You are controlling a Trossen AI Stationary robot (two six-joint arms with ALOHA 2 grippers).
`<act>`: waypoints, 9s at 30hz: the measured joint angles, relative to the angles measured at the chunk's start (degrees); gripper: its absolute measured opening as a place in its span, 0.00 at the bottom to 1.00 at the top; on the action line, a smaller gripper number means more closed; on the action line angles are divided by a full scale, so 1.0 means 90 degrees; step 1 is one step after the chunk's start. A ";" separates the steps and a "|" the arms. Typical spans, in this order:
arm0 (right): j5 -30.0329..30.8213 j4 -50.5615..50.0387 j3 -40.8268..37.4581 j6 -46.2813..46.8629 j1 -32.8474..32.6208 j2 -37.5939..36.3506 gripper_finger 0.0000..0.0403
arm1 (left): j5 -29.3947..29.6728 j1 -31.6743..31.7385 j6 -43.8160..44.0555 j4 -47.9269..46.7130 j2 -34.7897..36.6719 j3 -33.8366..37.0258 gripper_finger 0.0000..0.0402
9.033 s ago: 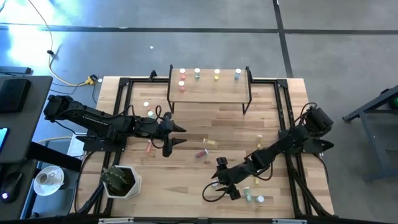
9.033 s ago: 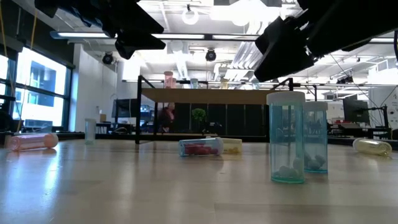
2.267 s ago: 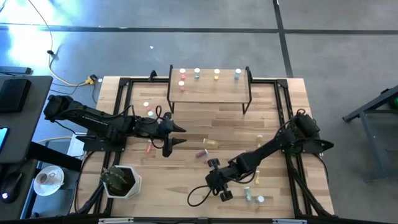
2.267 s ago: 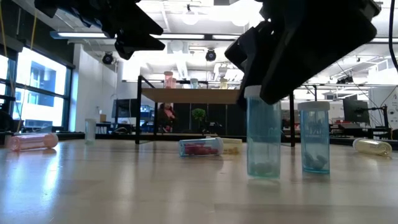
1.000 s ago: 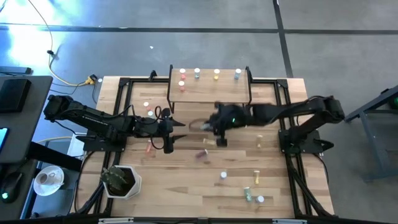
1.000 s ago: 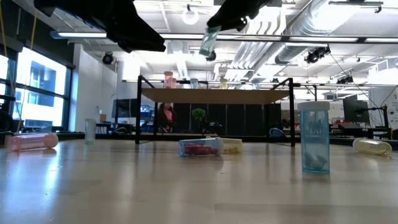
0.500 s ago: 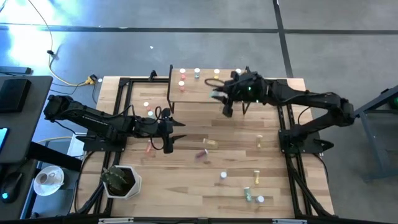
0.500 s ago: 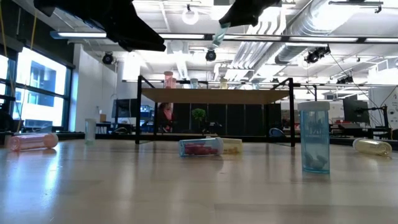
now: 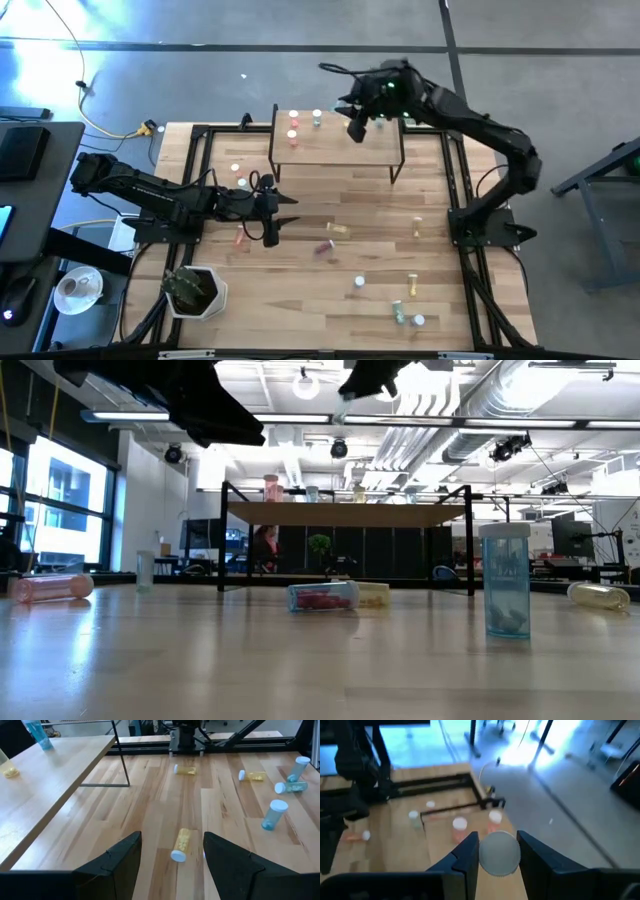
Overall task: Pick and place medicine bottles onto shelf by color
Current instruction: Put the light blue medicine on the shelf, then put the blue medicine bottle on the shelf
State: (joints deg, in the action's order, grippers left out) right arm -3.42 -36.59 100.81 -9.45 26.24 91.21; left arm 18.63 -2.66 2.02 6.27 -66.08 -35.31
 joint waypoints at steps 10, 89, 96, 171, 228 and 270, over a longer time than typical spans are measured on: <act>-0.0255 -0.1226 0.1288 -0.0380 -0.0192 0.1652 0.25 | 0.0000 0.0000 0.0039 -0.0053 0.0000 0.0000 0.51; -0.0952 -0.1725 0.2143 -0.0479 0.0139 0.3307 0.33 | 0.0000 -0.0002 -0.0129 -0.0096 0.0000 0.0000 0.51; -0.0631 -0.1703 0.2143 -0.0489 0.0139 0.3307 0.33 | 0.0000 -0.0002 -0.0130 -0.0096 0.0000 0.0000 0.51; -0.0762 -0.1448 0.2150 -0.0452 0.0134 0.2917 0.53 | 0.0000 -0.0002 -0.0133 -0.0099 0.0000 0.0000 0.51; -0.1474 -0.3116 0.0011 -0.0074 -0.0478 0.1236 0.53 | 0.0493 -0.0002 0.2646 -0.2535 0.0000 -0.0002 0.59; 0.3990 -0.0384 -0.4237 0.3394 -0.2600 -0.1980 0.53 | -0.0428 0.0002 0.0994 -0.0723 -0.0674 -0.1290 0.59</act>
State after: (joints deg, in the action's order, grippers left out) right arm 32.49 -40.04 62.67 21.10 2.84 73.38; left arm 14.78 -2.63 10.97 -0.23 -72.15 -46.92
